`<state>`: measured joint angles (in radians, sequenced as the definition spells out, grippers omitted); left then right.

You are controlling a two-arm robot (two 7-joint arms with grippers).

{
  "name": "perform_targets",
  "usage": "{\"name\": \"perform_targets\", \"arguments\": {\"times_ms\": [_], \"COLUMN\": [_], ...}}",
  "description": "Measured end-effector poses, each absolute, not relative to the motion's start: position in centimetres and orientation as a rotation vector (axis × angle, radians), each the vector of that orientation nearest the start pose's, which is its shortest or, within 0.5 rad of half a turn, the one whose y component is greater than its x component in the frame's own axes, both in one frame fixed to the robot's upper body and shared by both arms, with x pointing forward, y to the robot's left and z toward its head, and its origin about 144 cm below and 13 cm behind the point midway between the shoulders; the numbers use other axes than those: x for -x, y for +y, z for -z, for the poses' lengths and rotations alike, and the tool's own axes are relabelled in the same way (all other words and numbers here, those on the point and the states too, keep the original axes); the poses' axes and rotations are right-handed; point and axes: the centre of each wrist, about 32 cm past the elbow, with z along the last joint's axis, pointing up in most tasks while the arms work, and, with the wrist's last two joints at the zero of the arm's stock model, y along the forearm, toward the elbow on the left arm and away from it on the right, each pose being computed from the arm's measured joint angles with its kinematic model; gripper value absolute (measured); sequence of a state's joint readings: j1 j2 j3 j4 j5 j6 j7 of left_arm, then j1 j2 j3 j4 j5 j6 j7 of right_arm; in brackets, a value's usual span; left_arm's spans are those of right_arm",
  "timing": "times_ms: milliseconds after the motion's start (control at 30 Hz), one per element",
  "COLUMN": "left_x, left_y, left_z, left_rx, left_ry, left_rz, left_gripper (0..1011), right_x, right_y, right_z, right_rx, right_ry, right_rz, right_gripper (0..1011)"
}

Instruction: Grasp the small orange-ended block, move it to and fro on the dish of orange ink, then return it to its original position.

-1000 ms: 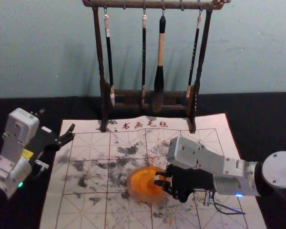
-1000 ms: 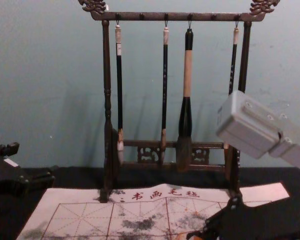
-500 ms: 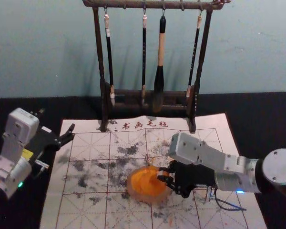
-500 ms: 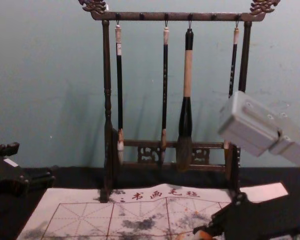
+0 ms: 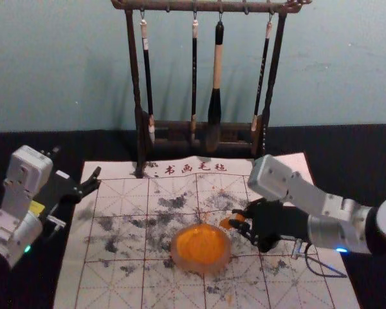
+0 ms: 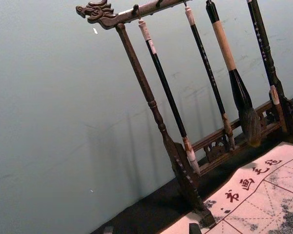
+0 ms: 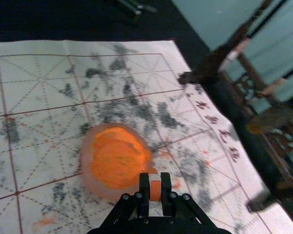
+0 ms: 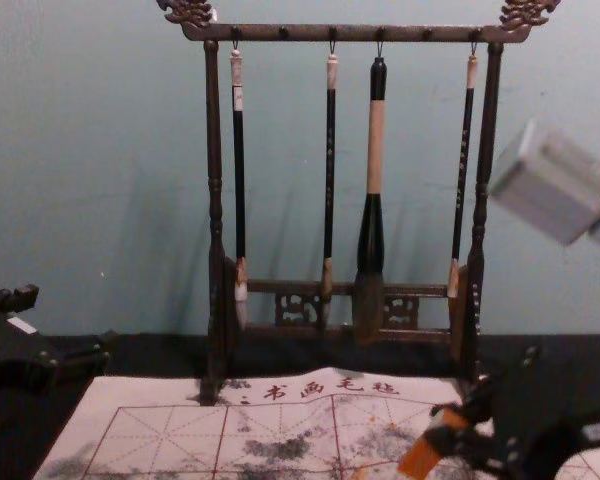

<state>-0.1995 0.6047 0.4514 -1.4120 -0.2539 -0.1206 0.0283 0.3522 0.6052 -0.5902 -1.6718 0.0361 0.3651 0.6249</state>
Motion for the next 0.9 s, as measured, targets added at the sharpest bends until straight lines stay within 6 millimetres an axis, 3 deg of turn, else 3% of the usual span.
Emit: {"name": "perform_targets", "arguments": {"times_ms": [467,900], "left_x": [-48.9,-48.9], "left_y": [31.0,31.0], "left_z": [-114.0,-114.0], "left_rx": [-0.304,-0.304], "left_ry": [-0.285,-0.285], "left_rz": [-1.248,-1.248], "left_gripper": [1001,1001], "right_x": [-48.7,-47.6], "right_y": [-26.2,-28.1], "right_z": [-125.7,-126.2], "right_rx": [0.641,0.638], "right_ry": [-0.161,-0.115], "right_rz": [0.709,0.746], "right_gripper": [111,111]}}
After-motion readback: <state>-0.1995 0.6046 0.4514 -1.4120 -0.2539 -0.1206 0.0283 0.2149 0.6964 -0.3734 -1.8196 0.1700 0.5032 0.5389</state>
